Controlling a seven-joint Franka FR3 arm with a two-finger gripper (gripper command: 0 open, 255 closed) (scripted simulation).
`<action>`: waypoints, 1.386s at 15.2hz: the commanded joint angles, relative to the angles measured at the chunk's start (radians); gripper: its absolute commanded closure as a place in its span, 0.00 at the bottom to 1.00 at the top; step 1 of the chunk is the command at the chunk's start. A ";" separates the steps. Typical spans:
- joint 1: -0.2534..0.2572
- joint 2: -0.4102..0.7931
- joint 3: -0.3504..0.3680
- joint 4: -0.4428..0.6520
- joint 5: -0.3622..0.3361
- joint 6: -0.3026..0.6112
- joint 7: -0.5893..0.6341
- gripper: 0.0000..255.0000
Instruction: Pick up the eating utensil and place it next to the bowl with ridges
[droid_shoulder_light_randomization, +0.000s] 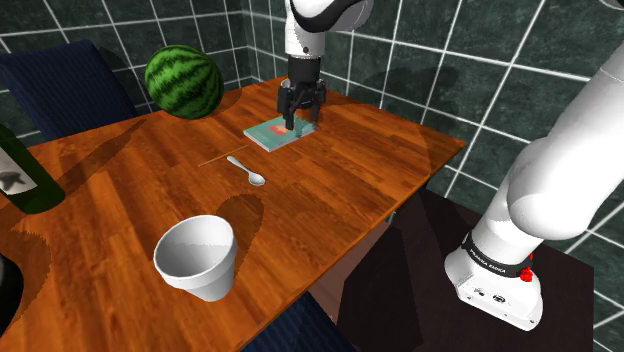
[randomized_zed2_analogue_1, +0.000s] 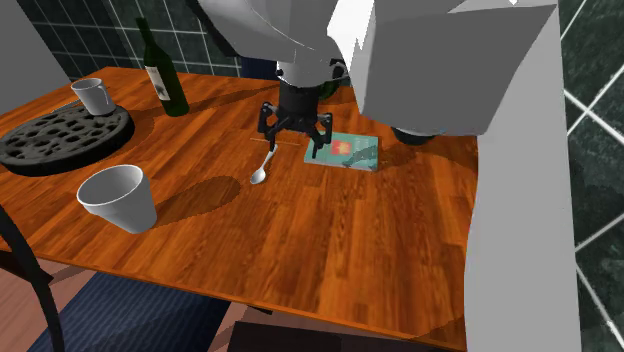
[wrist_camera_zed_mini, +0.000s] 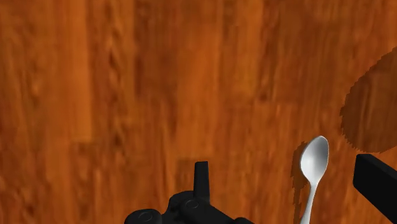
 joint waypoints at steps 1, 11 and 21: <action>0.008 0.075 0.011 0.058 -0.003 0.011 0.031 0.00; 0.067 0.486 0.036 0.446 -0.037 0.003 0.168 0.00; 0.108 0.707 0.034 0.649 -0.053 0.009 0.220 0.00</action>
